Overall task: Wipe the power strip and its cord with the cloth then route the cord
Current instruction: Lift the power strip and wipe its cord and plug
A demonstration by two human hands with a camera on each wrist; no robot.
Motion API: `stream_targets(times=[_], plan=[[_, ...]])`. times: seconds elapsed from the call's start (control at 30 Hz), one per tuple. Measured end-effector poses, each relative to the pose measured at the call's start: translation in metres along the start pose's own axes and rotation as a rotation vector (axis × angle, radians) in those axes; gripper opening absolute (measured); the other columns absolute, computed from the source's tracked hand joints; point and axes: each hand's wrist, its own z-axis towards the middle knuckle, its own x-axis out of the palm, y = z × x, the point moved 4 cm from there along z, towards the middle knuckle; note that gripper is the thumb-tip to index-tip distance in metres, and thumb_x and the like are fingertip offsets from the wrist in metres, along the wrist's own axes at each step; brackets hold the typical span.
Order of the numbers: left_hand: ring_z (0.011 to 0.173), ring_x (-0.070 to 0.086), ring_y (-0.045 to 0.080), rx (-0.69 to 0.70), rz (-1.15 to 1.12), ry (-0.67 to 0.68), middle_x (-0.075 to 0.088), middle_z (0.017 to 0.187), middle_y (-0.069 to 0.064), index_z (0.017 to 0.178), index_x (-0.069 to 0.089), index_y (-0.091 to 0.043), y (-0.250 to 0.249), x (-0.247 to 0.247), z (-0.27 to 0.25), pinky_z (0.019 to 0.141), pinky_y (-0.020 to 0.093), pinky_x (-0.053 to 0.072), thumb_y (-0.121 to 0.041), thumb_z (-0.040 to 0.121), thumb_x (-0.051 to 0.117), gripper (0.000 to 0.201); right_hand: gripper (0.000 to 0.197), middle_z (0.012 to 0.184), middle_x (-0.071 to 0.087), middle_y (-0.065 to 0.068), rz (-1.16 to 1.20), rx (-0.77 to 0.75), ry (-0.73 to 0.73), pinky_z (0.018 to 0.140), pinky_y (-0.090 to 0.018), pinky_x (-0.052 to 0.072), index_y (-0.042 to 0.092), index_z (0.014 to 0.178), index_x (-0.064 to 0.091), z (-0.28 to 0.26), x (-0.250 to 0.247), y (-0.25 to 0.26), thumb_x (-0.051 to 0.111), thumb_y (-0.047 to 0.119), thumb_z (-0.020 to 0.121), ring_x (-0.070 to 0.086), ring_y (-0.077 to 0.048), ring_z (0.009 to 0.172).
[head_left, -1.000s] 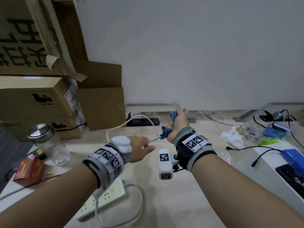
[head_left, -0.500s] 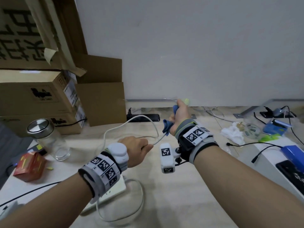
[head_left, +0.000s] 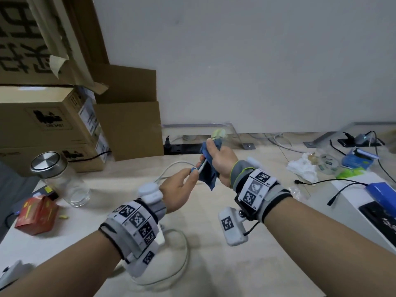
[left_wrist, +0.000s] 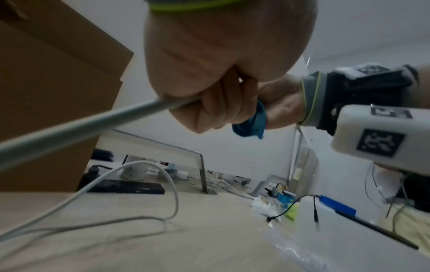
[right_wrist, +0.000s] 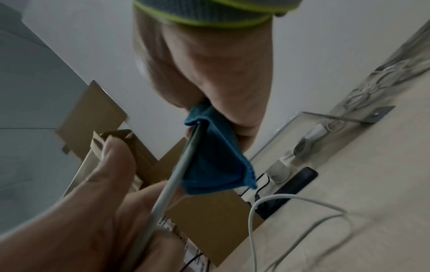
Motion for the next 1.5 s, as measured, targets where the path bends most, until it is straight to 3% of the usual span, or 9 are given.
stream_targets(times=[0.13, 0.3, 0.43, 0.6, 0.77, 0.93, 1.13, 1.23, 1.5], plan=[[0.046, 0.051, 0.021, -0.261, -0.315, 0.127, 0.059, 0.06, 0.009, 0.119, 0.045, -0.034, 0.005, 0.003, 0.001, 0.049, 0.027, 0.043, -0.067, 0.089, 0.023, 0.049, 0.055, 0.1, 0.063, -0.033, -0.287, 0.017, 0.086, 0.088, -0.056, 0.049, -0.003, 0.1, 0.061, -0.01, -0.001, -0.012, 0.047, 0.05, 0.091, 0.062, -0.045, 0.095], [0.053, 0.057, 0.025, -0.451, -0.834, 0.232, 0.06, 0.066, 0.014, 0.128, 0.042, -0.029, 0.003, 0.013, 0.009, 0.052, 0.028, 0.047, -0.078, 0.081, 0.012, 0.074, 0.017, 0.076, 0.061, 0.0, -0.673, -0.104, 0.359, 0.077, -0.038, 0.05, 0.018, 0.086, 0.057, -0.031, 0.0, -0.026, 0.049, 0.03, 0.096, 0.056, -0.017, 0.07], [0.036, 0.031, 0.01, -0.508, -0.901, 0.036, 0.044, 0.047, 0.001, 0.123, 0.053, -0.014, 0.018, 0.019, 0.012, 0.039, 0.018, 0.028, -0.046, 0.101, 0.028, 0.047, 0.02, 0.085, 0.061, -0.006, -0.624, -0.128, 0.359, 0.079, -0.041, 0.052, 0.01, 0.105, 0.058, -0.037, -0.011, -0.03, 0.047, 0.026, 0.097, 0.06, -0.022, 0.079], [0.058, 0.055, 0.017, -0.381, -0.985, 0.002, 0.064, 0.088, 0.008, 0.116, 0.053, -0.011, 0.007, 0.02, 0.012, 0.056, 0.028, 0.05, -0.012, 0.101, 0.036, 0.022, 0.033, 0.097, 0.065, -0.01, -0.321, 0.089, 0.157, 0.077, -0.044, 0.052, 0.019, 0.109, 0.058, -0.035, -0.041, -0.044, 0.042, 0.046, 0.097, 0.061, -0.028, 0.093], [0.041, 0.034, 0.013, -0.314, -0.917, 0.017, 0.057, 0.06, 0.002, 0.114, 0.061, -0.02, -0.001, 0.023, 0.014, 0.044, 0.023, 0.026, -0.037, 0.102, 0.032, 0.035, 0.036, 0.09, 0.059, -0.007, 0.159, 0.252, 0.081, 0.075, -0.039, 0.046, 0.015, 0.103, 0.055, -0.03, -0.059, -0.038, 0.037, 0.047, 0.098, 0.057, -0.024, 0.083], [0.054, 0.054, 0.012, -0.202, -0.815, -0.008, 0.072, 0.083, 0.005, 0.1, 0.061, -0.01, -0.02, 0.023, 0.016, 0.05, 0.024, 0.044, -0.013, 0.1, 0.041, 0.021, 0.044, 0.075, 0.043, -0.003, 0.447, 0.134, 0.098, 0.062, -0.029, 0.035, 0.012, 0.097, 0.047, -0.016, -0.076, -0.01, 0.028, 0.052, 0.097, 0.047, -0.018, 0.064], [0.052, 0.045, 0.01, -0.089, -0.54, -0.153, 0.07, 0.069, -0.002, 0.091, 0.059, -0.012, -0.025, 0.022, 0.022, 0.05, 0.021, 0.036, -0.015, 0.098, 0.046, 0.015, 0.017, 0.082, 0.058, -0.002, -0.076, -0.477, -0.207, 0.058, -0.028, 0.049, 0.015, 0.103, 0.057, -0.036, -0.076, 0.043, 0.043, 0.024, 0.098, 0.057, -0.006, 0.066], [0.052, 0.048, 0.009, -0.045, -0.449, -0.182, 0.068, 0.067, -0.003, 0.091, 0.059, -0.011, -0.031, 0.024, 0.021, 0.052, 0.024, 0.038, -0.019, 0.098, 0.047, 0.016, 0.035, 0.114, 0.055, -0.003, -0.478, -0.713, -0.151, 0.09, -0.031, 0.048, 0.009, 0.118, 0.062, -0.042, -0.051, 0.036, 0.053, 0.026, 0.088, 0.055, -0.004, 0.102], [0.078, 0.061, 0.01, 0.228, -0.266, -0.182, 0.064, 0.087, -0.003, 0.106, 0.058, -0.017, -0.059, 0.031, 0.016, 0.069, 0.029, 0.05, -0.019, 0.09, 0.042, 0.023, 0.047, 0.11, 0.056, 0.017, -0.226, -0.426, -0.104, 0.078, -0.004, 0.04, 0.022, 0.133, 0.045, -0.034, -0.033, 0.008, 0.057, 0.038, 0.09, 0.053, 0.01, 0.096]])
